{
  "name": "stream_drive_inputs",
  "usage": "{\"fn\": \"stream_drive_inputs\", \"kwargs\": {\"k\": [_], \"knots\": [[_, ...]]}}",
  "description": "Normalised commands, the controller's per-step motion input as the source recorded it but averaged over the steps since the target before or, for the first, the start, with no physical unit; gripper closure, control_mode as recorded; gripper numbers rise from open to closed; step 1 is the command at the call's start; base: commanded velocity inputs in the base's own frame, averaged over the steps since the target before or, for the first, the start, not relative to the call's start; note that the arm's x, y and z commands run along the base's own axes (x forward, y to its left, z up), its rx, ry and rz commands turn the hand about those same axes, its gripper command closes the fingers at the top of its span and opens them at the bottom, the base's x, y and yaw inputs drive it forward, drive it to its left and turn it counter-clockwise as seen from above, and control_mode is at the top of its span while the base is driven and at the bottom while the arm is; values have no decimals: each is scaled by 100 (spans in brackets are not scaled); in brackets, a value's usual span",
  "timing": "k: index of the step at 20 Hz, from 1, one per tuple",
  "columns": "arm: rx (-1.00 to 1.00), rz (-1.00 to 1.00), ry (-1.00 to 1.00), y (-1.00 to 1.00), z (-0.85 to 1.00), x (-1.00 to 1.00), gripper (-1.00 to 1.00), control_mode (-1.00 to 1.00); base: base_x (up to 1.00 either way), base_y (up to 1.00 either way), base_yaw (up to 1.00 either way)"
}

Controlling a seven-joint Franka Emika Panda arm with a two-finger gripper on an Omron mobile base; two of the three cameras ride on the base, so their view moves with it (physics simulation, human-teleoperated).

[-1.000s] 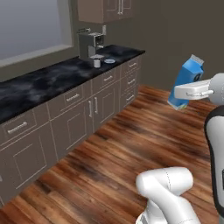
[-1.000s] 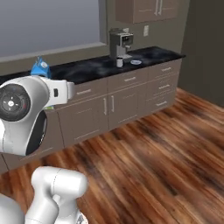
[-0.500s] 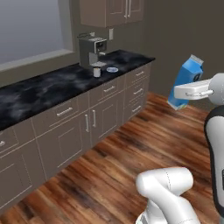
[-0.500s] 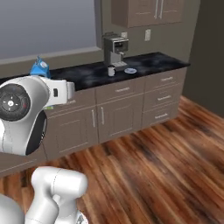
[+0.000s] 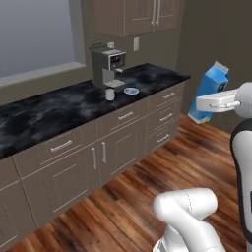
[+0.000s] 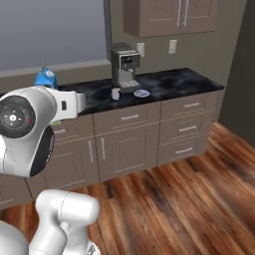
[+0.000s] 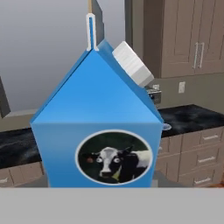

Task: Take a sugar cube from the saucer and place it inside the coffee. Then, grab milk from the fridge and place it next to the coffee on the counter to sweeten the coffee.

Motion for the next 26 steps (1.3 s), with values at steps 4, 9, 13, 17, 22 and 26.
{"fn": "stream_drive_inputs", "kwargs": {"k": [4, 9, 13, 17, 22, 26], "knots": [[0, 0, 0, 0, 0, 0, 100, 100, 100, -28, 29], [0, 0, 0, 0, 0, 0, 100, 100, 100, -27, 31], [0, 0, 0, 0, 0, 0, 100, 100, 100, -32, 30], [0, 0, 0, 0, 0, 0, 100, 100, 100, -23, 31], [0, 0, 0, 0, 0, 0, 100, 100, 96, -26, 36], [0, 0, 0, 0, 0, 0, 100, 100, 66, -11, 27]]}}
